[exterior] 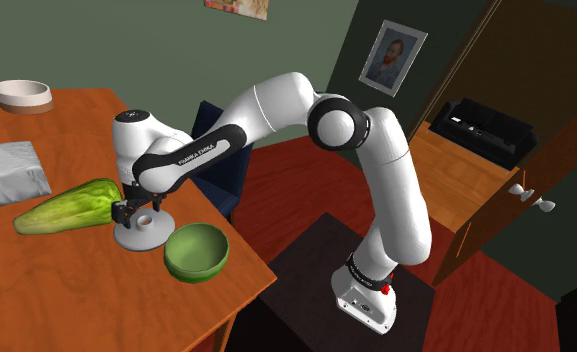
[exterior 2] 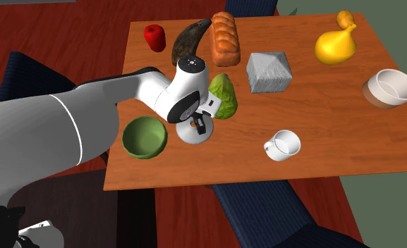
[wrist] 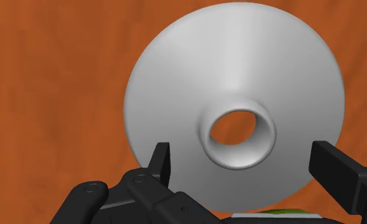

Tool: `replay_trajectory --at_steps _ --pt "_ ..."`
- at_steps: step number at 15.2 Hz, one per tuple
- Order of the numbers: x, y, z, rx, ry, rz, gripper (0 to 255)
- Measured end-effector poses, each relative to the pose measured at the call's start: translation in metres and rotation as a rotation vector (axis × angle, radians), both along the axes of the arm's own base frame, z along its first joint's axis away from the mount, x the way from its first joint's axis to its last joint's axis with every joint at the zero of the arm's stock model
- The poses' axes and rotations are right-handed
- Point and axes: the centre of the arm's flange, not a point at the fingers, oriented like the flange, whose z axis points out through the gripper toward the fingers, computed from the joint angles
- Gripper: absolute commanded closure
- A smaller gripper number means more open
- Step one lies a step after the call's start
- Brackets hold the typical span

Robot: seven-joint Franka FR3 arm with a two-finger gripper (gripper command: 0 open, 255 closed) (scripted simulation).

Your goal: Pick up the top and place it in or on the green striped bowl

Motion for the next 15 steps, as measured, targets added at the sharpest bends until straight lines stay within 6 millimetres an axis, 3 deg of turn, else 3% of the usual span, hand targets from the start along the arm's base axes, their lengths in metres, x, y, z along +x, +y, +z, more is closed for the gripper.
replay_trajectory --at_steps 7,8,15 --pt "0.0005 -0.0004 -0.006 0.0 0.0 0.0 0" --pt "0.0005 -0.0004 -0.0061 0.0 0.0 0.0 255" --pt "0.0005 -0.0005 -0.0059 0.0 0.0 0.0 255"
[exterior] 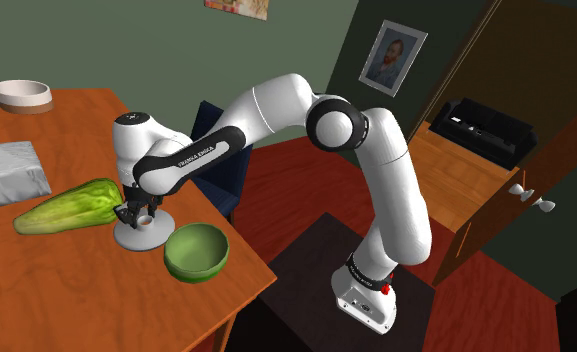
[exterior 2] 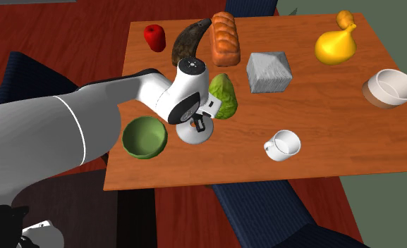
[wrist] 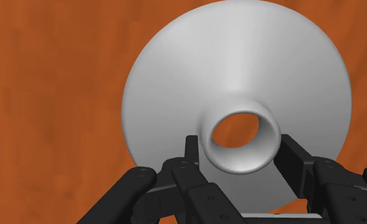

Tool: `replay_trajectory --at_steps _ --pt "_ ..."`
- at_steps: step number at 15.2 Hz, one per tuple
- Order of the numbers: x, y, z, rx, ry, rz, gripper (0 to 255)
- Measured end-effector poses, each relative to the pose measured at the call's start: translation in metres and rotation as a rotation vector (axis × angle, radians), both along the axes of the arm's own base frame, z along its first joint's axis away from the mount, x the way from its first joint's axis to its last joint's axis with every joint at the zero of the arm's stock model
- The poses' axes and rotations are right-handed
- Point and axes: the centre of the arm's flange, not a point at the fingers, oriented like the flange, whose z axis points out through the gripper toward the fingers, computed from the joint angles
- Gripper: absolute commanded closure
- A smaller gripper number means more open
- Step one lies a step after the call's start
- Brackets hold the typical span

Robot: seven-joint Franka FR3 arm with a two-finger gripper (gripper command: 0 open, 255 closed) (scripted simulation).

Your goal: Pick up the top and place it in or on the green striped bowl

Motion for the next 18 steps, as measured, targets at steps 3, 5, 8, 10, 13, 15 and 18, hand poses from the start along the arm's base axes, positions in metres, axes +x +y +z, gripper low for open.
replay_trajectory --at_steps 3,5,8,10,13,15,18 --pt "0.0 0.0 0.0 0.0 0.0 0.0 255" --pt "0.0 0.0 0.005 0.0 0.0 0.0 255" --pt "0.0 0.001 0.02 0.0 0.0 0.0 255" --pt "0.001 0.0 0.031 0.0 0.0 0.0 255" --pt "0.001 0.0 0.048 0.0 0.0 0.0 255" --pt "0.001 0.0 0.059 0.0 0.0 0.0 255" --pt "0.0 0.0 0.075 0.0 0.0 0.0 255"
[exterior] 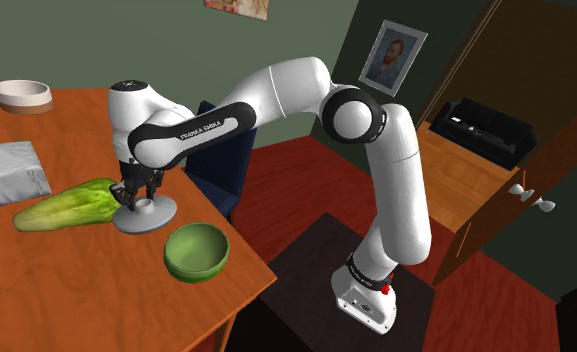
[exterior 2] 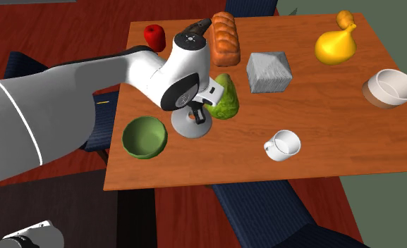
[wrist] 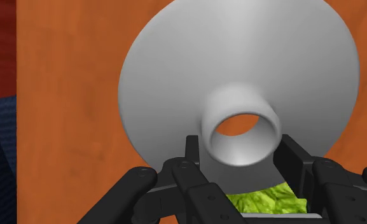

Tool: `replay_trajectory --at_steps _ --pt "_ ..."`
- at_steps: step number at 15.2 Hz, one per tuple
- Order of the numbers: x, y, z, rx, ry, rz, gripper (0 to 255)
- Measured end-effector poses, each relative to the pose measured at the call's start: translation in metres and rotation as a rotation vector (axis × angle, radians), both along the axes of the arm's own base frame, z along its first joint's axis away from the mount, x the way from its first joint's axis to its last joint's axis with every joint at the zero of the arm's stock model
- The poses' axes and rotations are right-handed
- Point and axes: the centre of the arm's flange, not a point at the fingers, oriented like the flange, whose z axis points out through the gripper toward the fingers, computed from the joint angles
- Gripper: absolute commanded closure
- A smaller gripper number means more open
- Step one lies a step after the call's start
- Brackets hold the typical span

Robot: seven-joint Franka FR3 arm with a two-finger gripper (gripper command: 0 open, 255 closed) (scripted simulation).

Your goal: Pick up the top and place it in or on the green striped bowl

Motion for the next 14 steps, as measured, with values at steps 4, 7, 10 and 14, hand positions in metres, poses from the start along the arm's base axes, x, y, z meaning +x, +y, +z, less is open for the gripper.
replay_trajectory --at_steps 4,7,10,14 --pt "0.001 -0.001 0.019 0.0 0.0 0.0 255" --pt "-0.001 -0.001 0.035 0.0 0.0 0.0 255" --pt "-0.001 0.0 0.052 0.0 0.0 0.0 255" --pt "-0.001 0.0 0.072 0.0 0.0 0.0 255"
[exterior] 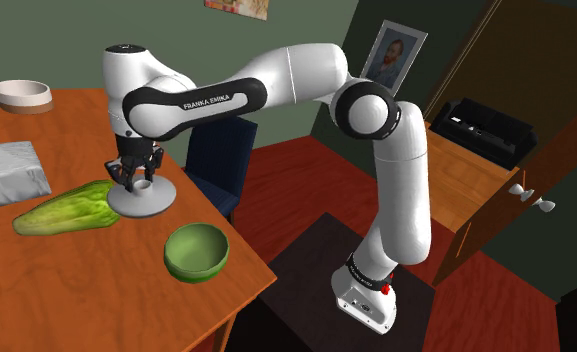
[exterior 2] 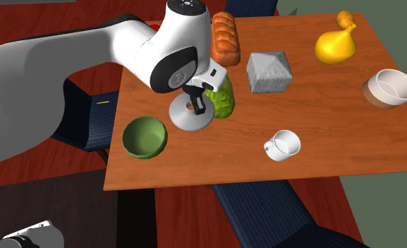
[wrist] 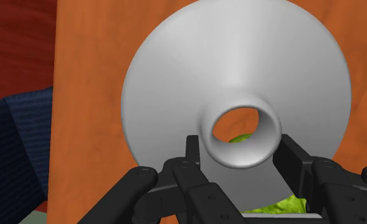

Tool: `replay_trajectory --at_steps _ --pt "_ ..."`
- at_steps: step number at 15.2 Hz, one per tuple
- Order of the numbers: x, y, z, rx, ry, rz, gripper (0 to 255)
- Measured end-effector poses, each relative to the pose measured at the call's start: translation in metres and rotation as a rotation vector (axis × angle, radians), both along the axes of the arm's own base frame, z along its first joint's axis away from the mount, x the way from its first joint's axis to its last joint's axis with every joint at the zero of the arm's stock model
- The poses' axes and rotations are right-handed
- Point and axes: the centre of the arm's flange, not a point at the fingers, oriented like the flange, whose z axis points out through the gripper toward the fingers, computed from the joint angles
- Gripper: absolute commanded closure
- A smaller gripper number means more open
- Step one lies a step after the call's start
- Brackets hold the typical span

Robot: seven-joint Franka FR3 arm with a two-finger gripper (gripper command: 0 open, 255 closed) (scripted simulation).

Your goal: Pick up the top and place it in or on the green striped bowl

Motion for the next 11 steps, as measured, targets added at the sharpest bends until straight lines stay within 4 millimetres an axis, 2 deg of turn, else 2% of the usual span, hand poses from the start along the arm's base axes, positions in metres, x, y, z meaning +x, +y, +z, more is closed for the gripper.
replay_trajectory --at_steps 4,5,7,11 --pt "0.0 0.0 0.02 0.0 0.0 0.0 255" --pt "-0.005 -0.003 0.023 0.0 0.0 0.0 255" --pt "-0.024 -0.006 0.029 0.0 0.0 0.0 255" --pt "-0.077 -0.013 0.033 0.001 0.0 0.001 255"
